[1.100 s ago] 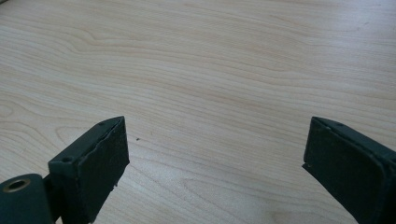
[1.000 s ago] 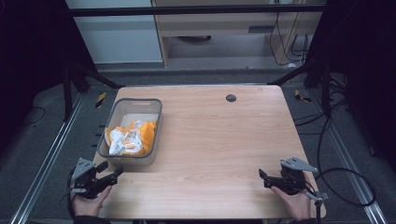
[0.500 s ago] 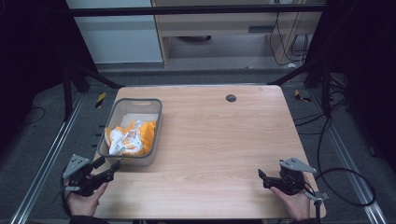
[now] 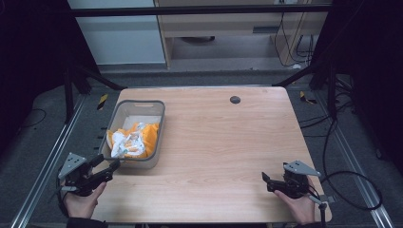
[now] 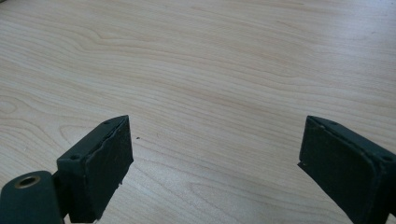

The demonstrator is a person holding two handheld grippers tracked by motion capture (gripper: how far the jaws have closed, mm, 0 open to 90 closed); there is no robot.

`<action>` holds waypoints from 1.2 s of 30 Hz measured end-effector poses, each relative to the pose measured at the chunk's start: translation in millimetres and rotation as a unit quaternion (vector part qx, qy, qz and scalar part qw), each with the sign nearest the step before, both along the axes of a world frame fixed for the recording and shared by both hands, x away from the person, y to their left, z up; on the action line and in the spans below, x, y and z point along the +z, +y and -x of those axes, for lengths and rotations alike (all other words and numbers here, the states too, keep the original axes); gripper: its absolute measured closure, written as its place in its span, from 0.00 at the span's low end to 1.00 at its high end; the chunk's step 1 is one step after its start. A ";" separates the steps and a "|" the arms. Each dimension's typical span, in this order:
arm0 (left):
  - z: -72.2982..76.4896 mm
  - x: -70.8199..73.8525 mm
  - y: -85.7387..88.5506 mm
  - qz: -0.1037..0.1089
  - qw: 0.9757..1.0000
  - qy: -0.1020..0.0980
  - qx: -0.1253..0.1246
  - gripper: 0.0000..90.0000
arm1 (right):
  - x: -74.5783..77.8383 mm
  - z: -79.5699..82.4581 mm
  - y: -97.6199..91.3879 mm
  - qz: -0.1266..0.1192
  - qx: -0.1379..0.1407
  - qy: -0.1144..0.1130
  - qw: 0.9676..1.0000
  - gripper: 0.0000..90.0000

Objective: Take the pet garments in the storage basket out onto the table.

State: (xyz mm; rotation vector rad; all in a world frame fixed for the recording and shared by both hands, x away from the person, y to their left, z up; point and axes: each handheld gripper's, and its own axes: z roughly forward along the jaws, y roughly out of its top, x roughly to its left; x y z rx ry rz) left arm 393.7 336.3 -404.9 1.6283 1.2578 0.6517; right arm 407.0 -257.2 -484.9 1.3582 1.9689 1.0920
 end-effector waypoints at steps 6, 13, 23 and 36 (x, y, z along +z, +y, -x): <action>-3.5 6.2 2.7 0.000 1.000 -0.007 0.004 0.34 | 0.4 0.0 -0.2 -0.001 -0.001 0.000 1.000 0.11; -12.8 14.8 0.9 -0.007 1.000 -0.015 0.001 0.33 | 0.6 -0.4 -1.1 -0.001 -0.003 -0.003 1.000 0.11; -26.0 20.8 2.2 -0.008 1.000 -0.017 0.002 0.33 | 0.2 -0.7 -0.7 0.001 -0.004 -0.001 1.000 0.11; -43.1 23.3 0.6 -0.013 1.000 -0.009 -0.003 0.31 | -0.4 -2.1 -1.0 0.002 -0.004 0.000 1.000 0.11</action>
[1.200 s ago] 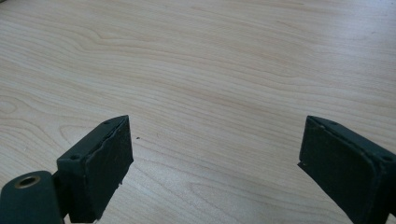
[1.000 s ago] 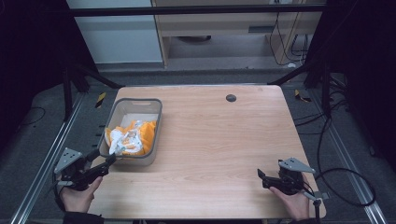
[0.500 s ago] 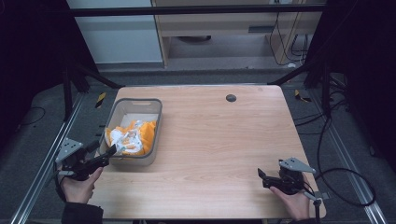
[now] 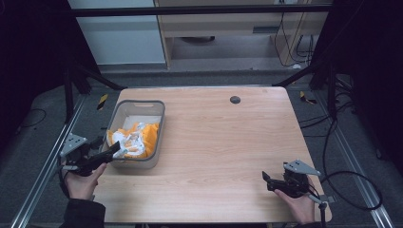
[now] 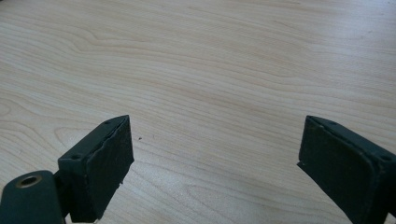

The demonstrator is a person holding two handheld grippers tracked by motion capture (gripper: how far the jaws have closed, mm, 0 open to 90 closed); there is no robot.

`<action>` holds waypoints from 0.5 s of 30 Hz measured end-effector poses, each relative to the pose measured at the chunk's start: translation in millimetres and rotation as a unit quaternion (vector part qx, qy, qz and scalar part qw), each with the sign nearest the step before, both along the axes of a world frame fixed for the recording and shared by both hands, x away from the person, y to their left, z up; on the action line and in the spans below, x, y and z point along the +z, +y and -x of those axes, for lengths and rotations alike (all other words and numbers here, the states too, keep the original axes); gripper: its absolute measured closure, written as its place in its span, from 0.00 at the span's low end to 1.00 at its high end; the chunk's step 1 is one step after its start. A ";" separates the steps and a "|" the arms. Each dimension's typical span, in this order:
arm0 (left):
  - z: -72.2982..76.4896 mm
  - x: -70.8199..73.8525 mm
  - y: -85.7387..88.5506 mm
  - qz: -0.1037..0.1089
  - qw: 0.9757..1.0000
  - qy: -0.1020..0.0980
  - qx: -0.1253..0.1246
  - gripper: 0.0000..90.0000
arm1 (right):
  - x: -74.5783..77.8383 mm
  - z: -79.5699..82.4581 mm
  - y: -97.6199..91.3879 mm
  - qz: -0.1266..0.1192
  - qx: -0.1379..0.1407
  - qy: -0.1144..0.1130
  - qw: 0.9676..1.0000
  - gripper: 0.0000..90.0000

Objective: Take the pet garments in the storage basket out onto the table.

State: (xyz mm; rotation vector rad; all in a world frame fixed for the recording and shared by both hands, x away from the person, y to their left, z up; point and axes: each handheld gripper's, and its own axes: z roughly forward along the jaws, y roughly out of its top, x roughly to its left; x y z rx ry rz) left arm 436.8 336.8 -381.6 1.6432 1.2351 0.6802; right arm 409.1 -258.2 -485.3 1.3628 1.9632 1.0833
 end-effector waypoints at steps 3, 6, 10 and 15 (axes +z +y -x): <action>-7.0 -0.2 -1.4 -0.002 1.000 0.005 -0.002 0.31 | 0.0 -0.1 -0.2 -0.001 -0.001 -0.001 1.000 0.11; -13.5 0.0 -2.2 -0.006 1.000 0.011 -0.005 0.30 | 0.2 0.2 0.2 -0.004 -0.001 0.004 1.000 0.11; -20.7 2.1 -2.8 -0.011 1.000 0.016 -0.006 0.30 | -0.4 -0.4 -0.5 -0.001 -0.001 0.002 1.000 0.11; -30.1 6.5 -4.4 -0.026 0.999 0.027 -0.012 0.29 | -0.7 -0.5 -0.5 0.001 0.000 0.003 1.000 0.11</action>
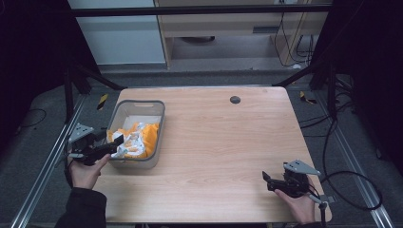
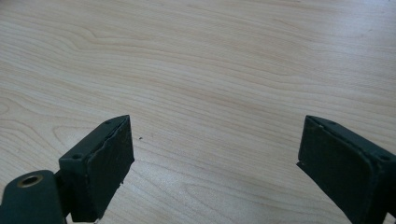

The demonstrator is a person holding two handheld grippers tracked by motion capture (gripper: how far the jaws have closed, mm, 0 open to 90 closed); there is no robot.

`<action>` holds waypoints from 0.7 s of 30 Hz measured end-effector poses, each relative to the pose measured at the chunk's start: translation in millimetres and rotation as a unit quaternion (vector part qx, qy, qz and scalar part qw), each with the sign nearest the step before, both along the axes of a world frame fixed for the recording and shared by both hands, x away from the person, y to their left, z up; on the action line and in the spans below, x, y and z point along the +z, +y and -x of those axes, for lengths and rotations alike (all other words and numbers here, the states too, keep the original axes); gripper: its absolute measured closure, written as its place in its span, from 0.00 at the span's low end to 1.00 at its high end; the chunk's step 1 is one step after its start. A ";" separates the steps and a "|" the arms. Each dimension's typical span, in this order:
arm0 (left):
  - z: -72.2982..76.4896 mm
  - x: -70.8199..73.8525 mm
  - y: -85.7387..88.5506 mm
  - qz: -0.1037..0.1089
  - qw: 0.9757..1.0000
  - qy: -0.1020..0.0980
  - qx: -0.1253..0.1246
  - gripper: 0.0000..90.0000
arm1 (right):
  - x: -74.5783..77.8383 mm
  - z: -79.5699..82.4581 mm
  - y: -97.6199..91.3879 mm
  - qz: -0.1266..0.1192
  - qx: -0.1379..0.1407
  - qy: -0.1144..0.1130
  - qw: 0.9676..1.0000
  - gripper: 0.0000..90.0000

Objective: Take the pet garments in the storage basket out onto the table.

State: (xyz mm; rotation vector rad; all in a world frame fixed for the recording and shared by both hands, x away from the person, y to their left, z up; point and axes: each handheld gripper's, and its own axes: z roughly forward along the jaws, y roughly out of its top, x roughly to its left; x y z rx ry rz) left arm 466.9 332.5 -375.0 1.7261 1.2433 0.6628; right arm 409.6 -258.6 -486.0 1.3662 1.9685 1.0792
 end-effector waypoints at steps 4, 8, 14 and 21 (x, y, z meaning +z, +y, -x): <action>-5.0 3.9 -0.2 -0.006 1.000 0.009 -0.005 0.29 | 0.1 -0.1 0.3 -0.002 -0.001 0.005 1.000 0.12; -11.9 6.5 -0.5 -0.018 0.999 0.023 -0.014 0.28 | 0.0 0.1 0.5 -0.003 -0.001 0.006 1.000 0.12; -20.6 10.8 0.3 -0.031 0.999 0.036 -0.015 0.27 | -1.0 -0.8 -0.2 0.003 0.001 0.004 1.000 0.12; -31.5 14.9 -0.2 -0.050 0.997 0.055 -0.020 0.27 | -1.2 -0.9 -0.4 0.003 0.002 0.005 1.000 0.12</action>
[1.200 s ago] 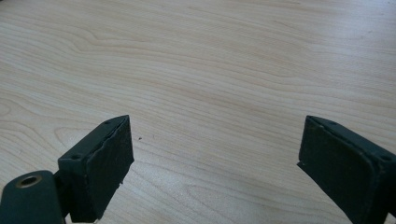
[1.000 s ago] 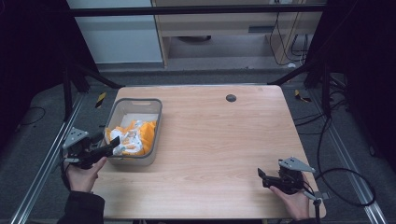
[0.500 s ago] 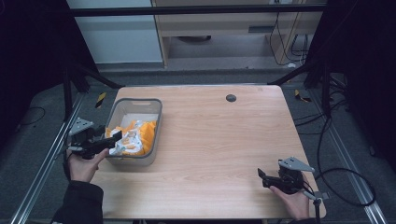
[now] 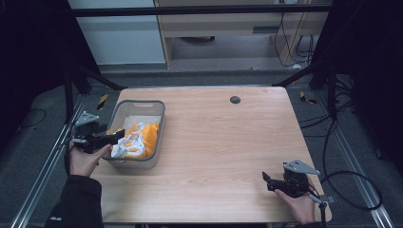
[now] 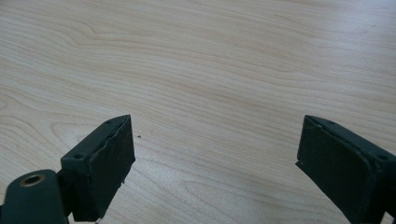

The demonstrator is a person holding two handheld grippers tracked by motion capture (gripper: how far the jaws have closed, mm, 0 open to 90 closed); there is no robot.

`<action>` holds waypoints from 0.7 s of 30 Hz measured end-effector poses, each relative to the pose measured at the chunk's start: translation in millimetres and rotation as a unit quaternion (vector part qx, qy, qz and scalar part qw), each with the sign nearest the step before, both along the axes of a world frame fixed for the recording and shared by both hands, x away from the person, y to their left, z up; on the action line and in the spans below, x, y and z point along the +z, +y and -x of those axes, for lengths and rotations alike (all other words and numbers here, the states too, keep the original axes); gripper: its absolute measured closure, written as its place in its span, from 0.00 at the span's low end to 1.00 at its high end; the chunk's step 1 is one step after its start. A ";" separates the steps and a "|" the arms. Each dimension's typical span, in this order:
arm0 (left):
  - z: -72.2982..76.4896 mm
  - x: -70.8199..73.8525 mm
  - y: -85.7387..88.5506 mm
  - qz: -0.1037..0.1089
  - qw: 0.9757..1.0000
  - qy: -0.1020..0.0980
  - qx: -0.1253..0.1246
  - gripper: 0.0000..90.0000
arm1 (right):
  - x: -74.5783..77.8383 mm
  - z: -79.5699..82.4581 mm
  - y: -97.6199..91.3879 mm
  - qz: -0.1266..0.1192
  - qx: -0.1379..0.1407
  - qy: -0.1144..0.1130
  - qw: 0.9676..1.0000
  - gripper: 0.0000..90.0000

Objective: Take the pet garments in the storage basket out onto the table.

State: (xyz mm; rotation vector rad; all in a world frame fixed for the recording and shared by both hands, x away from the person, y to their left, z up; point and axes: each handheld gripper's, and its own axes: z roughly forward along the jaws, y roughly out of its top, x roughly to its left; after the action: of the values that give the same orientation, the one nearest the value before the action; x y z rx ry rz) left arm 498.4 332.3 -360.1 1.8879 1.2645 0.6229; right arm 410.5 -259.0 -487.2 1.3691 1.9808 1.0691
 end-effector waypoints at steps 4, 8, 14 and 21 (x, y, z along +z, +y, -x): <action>-3.8 1.8 -1.1 -0.014 1.000 0.012 -0.009 0.27 | -0.2 -0.1 0.2 0.000 0.001 0.001 1.000 0.12; -7.2 2.4 -1.8 -0.024 0.999 0.019 -0.008 0.28 | -0.3 -0.5 0.2 0.000 0.002 0.002 1.000 0.12; -12.1 1.3 -4.0 -0.032 0.999 0.028 -0.011 0.28 | -0.2 -0.5 0.1 -0.001 0.002 0.003 1.000 0.12; -18.0 -2.0 -5.4 -0.038 0.998 0.056 -0.011 0.30 | -0.2 -0.5 0.1 -0.003 0.002 0.007 1.000 0.12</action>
State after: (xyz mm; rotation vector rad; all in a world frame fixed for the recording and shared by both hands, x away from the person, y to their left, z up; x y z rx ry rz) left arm 516.4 326.9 -362.1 2.0207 1.3054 0.5679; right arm 411.0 -258.9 -487.3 1.3806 1.9923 1.0709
